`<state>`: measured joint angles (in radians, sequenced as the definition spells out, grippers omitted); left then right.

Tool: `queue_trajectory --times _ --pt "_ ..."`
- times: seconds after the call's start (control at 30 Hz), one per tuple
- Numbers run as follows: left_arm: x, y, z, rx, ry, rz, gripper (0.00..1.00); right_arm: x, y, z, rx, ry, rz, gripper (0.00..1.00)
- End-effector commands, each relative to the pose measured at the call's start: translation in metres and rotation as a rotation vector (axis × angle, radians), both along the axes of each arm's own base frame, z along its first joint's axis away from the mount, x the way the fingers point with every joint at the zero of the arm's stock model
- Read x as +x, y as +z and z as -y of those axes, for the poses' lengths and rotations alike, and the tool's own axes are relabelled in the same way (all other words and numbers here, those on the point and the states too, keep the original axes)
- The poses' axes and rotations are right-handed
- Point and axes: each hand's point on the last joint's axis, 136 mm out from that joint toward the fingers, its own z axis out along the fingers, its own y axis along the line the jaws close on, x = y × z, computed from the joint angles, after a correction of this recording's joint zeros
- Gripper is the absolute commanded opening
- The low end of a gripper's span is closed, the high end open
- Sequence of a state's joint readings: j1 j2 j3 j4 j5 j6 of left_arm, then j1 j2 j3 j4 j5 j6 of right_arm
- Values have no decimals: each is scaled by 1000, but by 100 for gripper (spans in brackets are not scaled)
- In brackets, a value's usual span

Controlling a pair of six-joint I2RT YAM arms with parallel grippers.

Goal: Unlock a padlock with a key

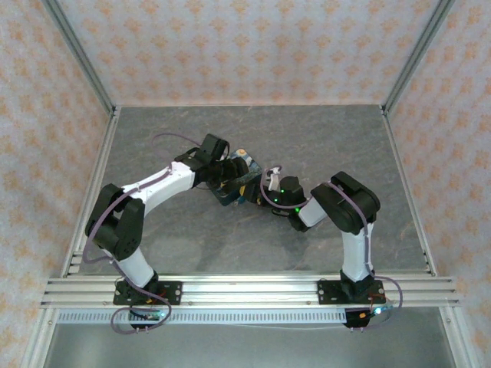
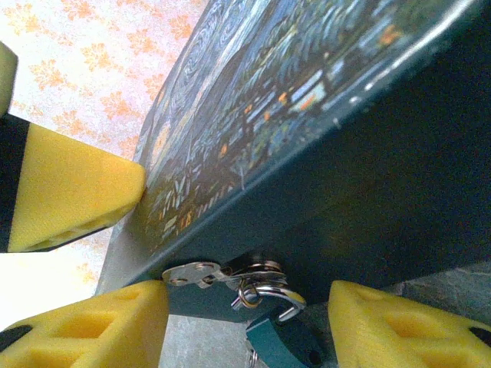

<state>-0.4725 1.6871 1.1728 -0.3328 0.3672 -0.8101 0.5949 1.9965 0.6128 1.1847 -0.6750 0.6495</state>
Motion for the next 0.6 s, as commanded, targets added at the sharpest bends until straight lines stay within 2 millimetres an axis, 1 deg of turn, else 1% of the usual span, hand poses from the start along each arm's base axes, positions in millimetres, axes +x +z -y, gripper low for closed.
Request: queue_trajectory --times 0.0,0.17,0.37,0.57 --pt "-5 -10 1 25 -16 -28 78 -4 8 -13 44 43 38 57" --pt "-6 -12 1 25 -15 -31 78 -7 7 -20 71 61 35 54" --pt "-6 -12 1 22 -15 -31 78 -9 13 -20 87 70 57 53" --pt "-6 -12 1 23 -12 -31 78 -13 14 -19 88 81 63 48"
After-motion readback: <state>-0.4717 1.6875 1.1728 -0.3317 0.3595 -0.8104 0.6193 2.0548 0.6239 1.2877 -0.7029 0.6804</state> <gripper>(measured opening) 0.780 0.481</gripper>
